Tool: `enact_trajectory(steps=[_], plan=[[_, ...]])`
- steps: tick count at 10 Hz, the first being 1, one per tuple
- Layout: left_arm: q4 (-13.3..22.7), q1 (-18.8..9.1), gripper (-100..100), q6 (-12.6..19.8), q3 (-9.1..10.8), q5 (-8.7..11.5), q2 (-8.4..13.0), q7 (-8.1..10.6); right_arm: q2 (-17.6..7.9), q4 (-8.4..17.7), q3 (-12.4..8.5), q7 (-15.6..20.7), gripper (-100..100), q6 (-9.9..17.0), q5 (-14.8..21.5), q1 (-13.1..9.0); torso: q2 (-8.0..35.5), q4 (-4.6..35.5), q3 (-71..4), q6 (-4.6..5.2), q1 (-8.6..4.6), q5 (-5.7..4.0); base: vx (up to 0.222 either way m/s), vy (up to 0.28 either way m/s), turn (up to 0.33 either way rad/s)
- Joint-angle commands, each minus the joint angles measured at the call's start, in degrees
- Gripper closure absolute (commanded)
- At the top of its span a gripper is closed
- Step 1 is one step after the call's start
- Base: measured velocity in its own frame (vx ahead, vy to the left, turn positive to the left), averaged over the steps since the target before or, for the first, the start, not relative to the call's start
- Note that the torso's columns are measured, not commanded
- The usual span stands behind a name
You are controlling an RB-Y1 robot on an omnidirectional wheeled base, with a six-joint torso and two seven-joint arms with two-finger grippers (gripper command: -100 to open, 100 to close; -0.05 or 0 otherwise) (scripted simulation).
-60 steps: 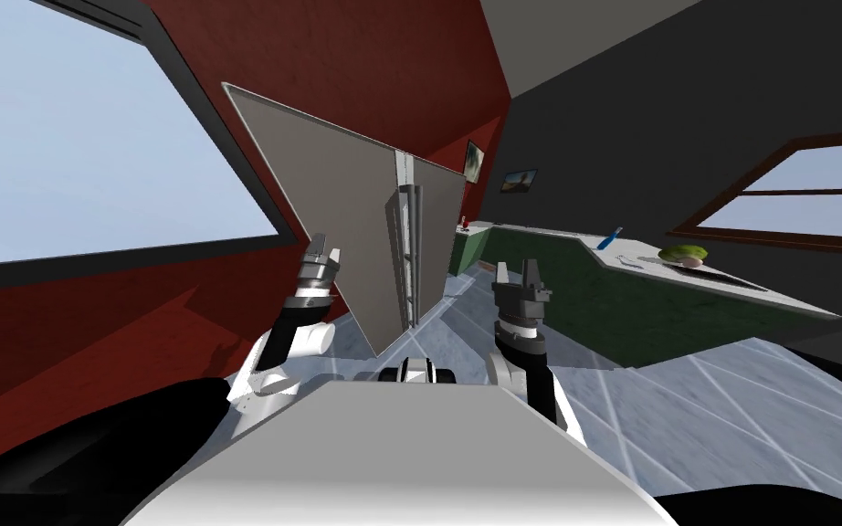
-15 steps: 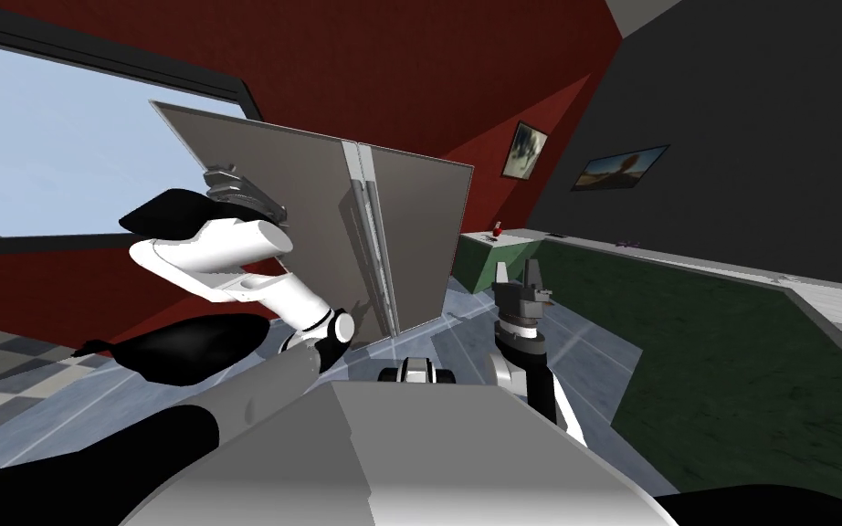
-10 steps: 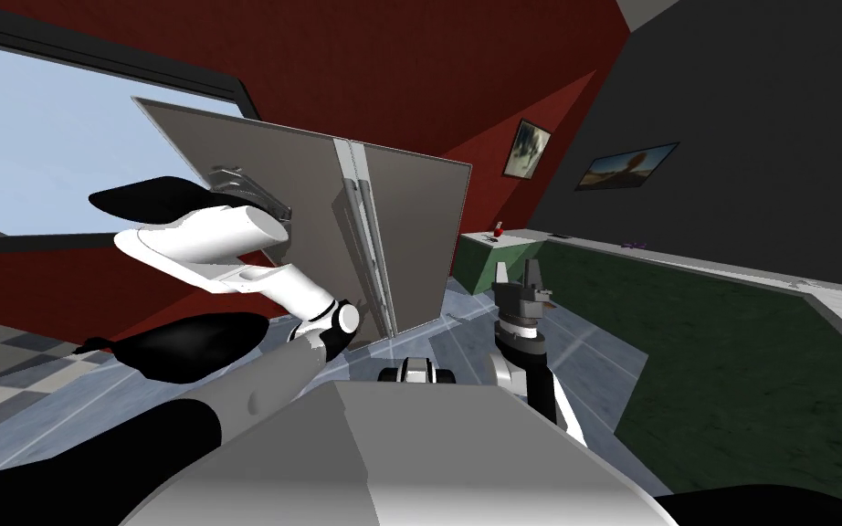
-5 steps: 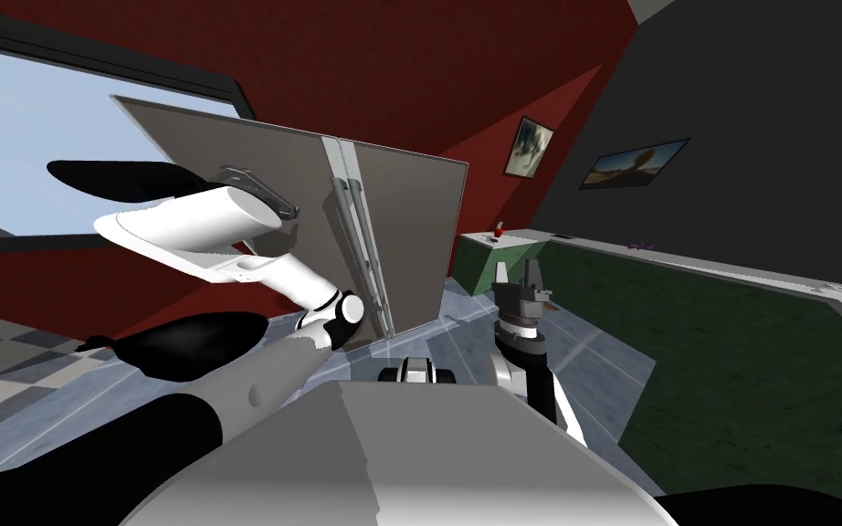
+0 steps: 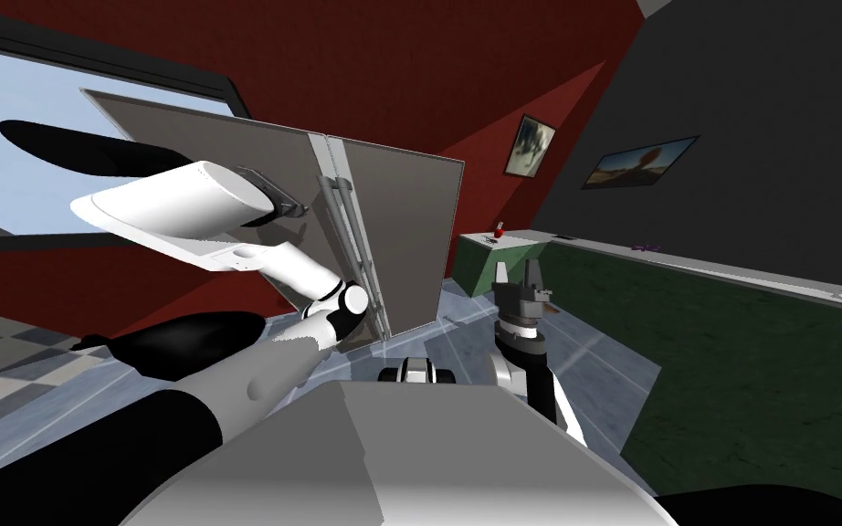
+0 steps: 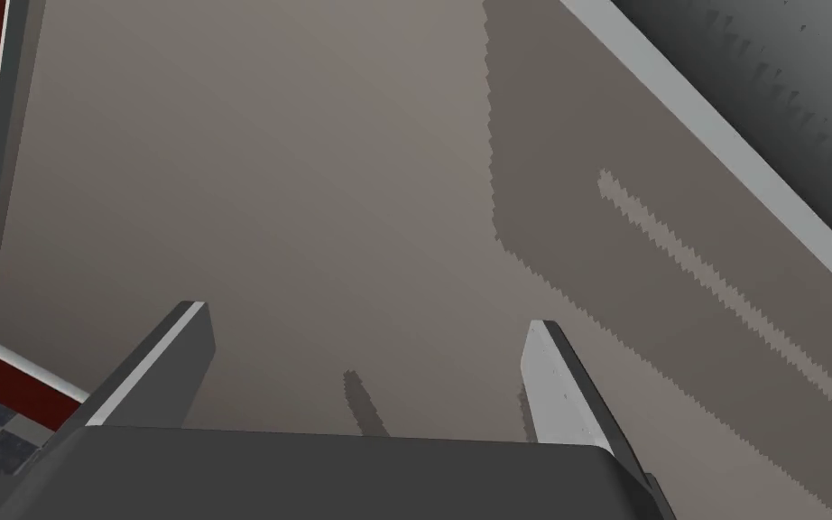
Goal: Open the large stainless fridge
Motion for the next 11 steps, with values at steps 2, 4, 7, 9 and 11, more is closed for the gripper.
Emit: enact_trajectory(steps=[2,4,7,9,11], plan=[[1.3,-5.6,-100,5.9,0.82,-1.2,-1.0,1.19,0.0,0.0,0.0,0.0,0,0.0,0.0,0.0,0.0,0.0,0.0,0.00,0.06,0.03,0.036,-0.057,0.012],[1.9,-8.1,-100,8.9,1.13,-1.7,-1.4,1.69,0.0,0.0,0.0,0.0,0,0.0,0.0,0.0,0.0,0.0,0.0,0.00,-0.04,-0.01,0.034,-0.055,0.022],[2.5,-10.2,-100,12.3,1.39,-2.2,-1.6,2.15,0.0,0.0,0.0,0.0,0,0.0,0.0,0.0,-0.1,-0.1,-0.1,0.39,-0.73,-0.36,0.033,-0.040,0.028],[3.0,-12.2,-100,14.5,1.62,-2.6,-1.8,2.57,0.0,0.0,0.0,0.0,0,0.0,0.0,0.0,-0.1,-0.1,0.0,0.61,-1.28,-0.59,0.026,-0.032,0.014],[3.5,-13.9,-100,16.4,1.83,-3.0,-1.9,2.95,0.0,0.0,0.0,0.0,0,0.0,0.0,0.0,-0.2,-0.2,-0.1,0.82,-1.73,-0.78,0.029,-0.039,0.022]])
